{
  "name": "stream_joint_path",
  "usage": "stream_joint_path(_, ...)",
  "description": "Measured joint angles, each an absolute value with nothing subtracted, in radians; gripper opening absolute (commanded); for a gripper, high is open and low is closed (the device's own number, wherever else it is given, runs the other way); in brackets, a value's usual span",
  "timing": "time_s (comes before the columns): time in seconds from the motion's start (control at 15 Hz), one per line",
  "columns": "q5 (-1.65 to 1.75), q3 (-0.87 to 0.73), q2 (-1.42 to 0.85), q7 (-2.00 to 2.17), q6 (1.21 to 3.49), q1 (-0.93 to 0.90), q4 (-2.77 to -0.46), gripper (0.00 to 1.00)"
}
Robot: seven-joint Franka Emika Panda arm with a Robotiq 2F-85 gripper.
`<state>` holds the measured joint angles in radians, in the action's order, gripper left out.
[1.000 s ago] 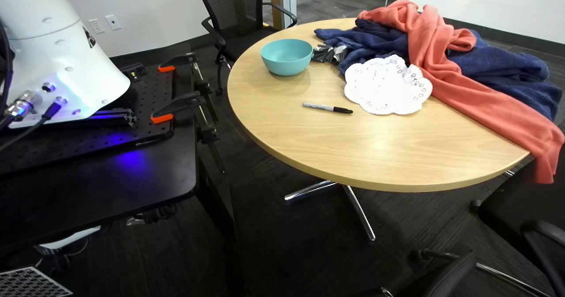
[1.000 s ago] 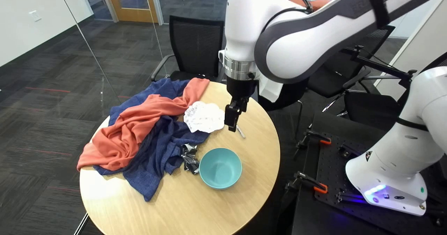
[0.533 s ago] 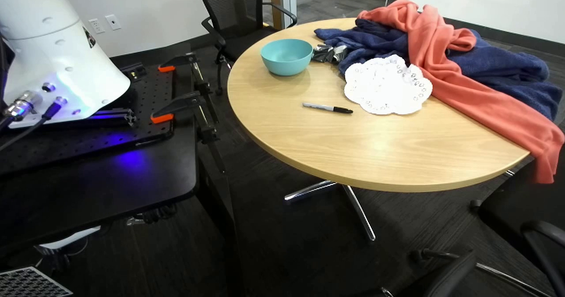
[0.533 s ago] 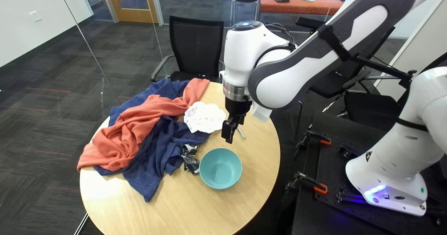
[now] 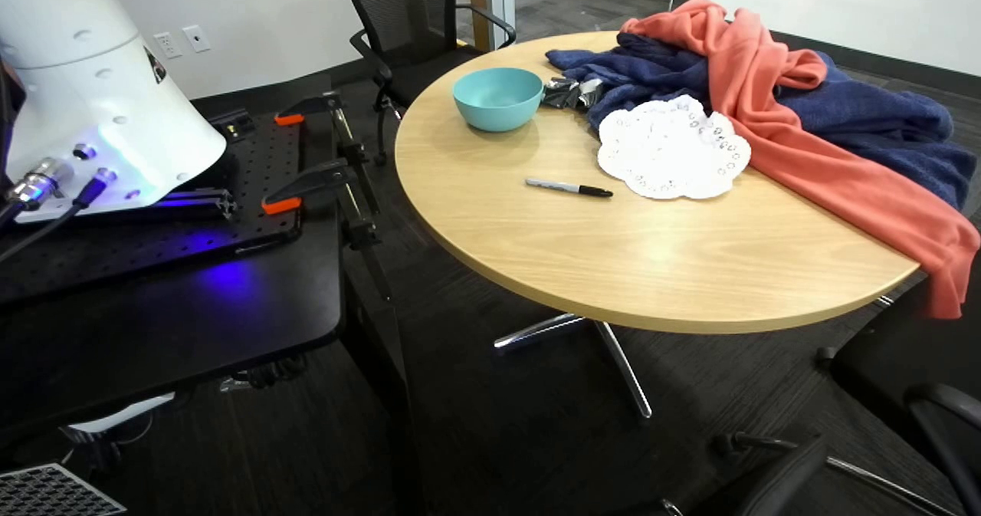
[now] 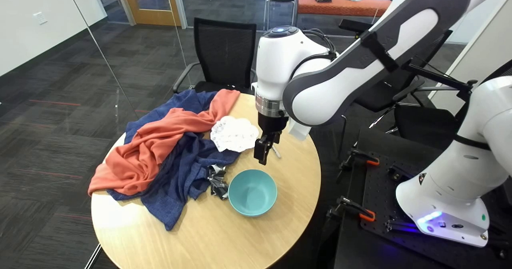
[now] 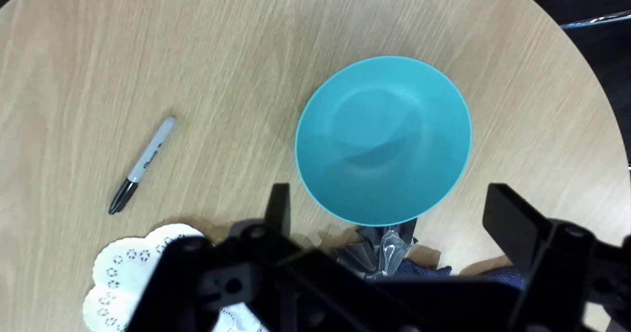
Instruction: Move the bowl to the right
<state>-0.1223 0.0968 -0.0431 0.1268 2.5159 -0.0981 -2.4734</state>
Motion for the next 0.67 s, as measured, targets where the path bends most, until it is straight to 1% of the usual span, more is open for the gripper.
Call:
stream_joint_path(0.27,-0.144,0.085,-0.078,0.120,2.551,-0.093,-2.470,1.00)
stream_joint_path(0.67,-0.144,0.078,-0.211,0.118,2.691,-0.067,-2.453,1.00)
